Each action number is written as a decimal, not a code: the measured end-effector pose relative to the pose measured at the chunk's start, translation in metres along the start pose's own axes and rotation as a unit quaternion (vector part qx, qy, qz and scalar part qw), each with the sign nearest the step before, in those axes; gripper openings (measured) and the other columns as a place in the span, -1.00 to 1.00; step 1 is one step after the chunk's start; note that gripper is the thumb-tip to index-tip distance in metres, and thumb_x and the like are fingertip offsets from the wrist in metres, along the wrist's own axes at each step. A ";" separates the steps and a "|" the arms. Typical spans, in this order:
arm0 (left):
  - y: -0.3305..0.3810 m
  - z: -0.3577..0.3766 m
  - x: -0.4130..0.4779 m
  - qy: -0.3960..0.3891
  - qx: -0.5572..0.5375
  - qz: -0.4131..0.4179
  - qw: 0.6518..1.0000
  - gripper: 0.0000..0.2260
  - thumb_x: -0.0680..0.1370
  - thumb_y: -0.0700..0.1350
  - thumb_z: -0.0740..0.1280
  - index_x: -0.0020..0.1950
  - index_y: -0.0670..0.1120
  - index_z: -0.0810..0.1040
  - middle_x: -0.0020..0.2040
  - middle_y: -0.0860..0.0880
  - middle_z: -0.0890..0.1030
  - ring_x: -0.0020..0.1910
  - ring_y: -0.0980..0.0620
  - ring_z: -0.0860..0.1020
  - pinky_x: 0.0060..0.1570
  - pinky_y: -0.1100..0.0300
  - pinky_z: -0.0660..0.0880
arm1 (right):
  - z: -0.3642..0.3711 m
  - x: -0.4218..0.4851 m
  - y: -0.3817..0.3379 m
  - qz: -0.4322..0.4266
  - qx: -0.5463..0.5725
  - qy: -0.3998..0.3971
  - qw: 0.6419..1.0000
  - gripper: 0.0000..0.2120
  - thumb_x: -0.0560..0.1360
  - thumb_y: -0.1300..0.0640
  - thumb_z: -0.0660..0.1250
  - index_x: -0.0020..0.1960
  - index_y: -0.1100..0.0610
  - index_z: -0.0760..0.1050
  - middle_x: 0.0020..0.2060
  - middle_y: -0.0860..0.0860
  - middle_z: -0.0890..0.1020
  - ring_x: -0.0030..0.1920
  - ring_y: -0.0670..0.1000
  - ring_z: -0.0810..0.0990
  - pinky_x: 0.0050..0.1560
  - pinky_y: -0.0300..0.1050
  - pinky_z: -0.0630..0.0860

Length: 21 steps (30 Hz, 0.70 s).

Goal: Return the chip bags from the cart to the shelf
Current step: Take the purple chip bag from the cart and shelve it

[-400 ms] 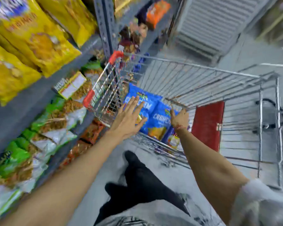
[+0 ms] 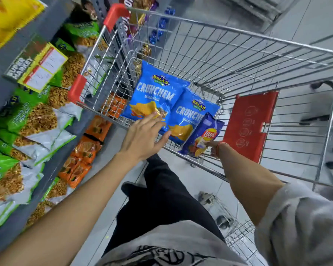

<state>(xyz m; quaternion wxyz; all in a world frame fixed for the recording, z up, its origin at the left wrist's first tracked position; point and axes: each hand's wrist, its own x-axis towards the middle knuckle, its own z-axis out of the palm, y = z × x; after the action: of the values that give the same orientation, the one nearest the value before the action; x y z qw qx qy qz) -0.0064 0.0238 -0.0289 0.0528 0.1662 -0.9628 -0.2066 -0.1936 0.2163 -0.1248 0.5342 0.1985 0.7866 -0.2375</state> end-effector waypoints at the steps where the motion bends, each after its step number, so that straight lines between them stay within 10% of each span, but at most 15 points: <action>1: 0.000 0.000 0.000 0.004 0.001 0.003 1.000 -0.57 0.53 0.08 0.12 0.00 -0.18 0.65 0.09 -0.12 0.67 0.21 -0.09 0.56 -0.01 0.02 0.53 | 0.003 0.004 -0.001 0.004 -0.003 -0.005 1.000 -0.54 0.46 -0.03 0.30 0.14 0.34 0.43 -0.02 0.22 0.59 -0.01 0.06 0.60 0.10 -0.09 0.56; 4: -0.002 0.003 -0.001 0.025 -0.007 0.008 1.000 -0.61 0.51 0.03 0.15 -0.12 -0.19 0.67 -0.01 -0.13 0.70 0.10 -0.09 0.62 -0.09 0.03 0.57 | 0.003 0.040 0.009 -0.009 0.021 -0.004 1.000 -0.32 0.46 -0.07 0.37 0.44 0.24 0.27 0.37 0.16 0.41 0.25 0.14 0.43 0.29 0.10 0.37; 8: -0.005 0.009 -0.001 0.056 -0.001 0.025 0.998 -0.63 0.50 -0.01 0.16 -0.15 -0.20 0.68 -0.07 -0.12 0.72 0.02 -0.08 0.66 -0.11 0.05 0.58 | -0.003 0.143 0.045 -0.064 0.018 0.013 0.998 0.17 -0.13 -0.39 0.55 0.32 0.25 0.45 0.27 0.18 0.55 0.20 0.16 0.55 0.27 0.18 0.46; 15: -0.006 0.011 0.000 0.079 0.005 0.040 0.996 -0.64 0.50 -0.03 0.15 -0.17 -0.20 0.67 -0.11 -0.11 0.72 -0.01 -0.07 0.67 -0.17 0.06 0.61 | 0.016 0.025 -0.008 -0.065 0.114 0.029 0.991 -0.46 0.39 0.03 0.47 0.29 0.15 0.38 0.16 -0.01 0.53 0.13 0.06 0.52 0.24 -0.05 0.45; 21: -0.006 0.011 -0.002 0.077 0.006 0.036 0.996 -0.64 0.51 -0.03 0.15 -0.18 -0.20 0.67 -0.12 -0.11 0.72 -0.01 -0.08 0.67 -0.15 0.04 0.62 | 0.023 0.030 -0.018 -0.085 0.194 0.024 0.977 0.11 0.01 -0.16 0.64 0.40 0.30 0.29 0.29 0.08 0.50 0.25 0.07 0.51 0.33 0.01 0.42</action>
<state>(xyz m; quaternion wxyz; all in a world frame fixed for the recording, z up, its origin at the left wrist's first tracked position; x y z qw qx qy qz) -0.0048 0.0234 -0.0419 0.1328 0.1472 -0.9625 -0.1853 -0.1970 0.1901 -0.1578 0.4441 0.2364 0.7525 -0.4250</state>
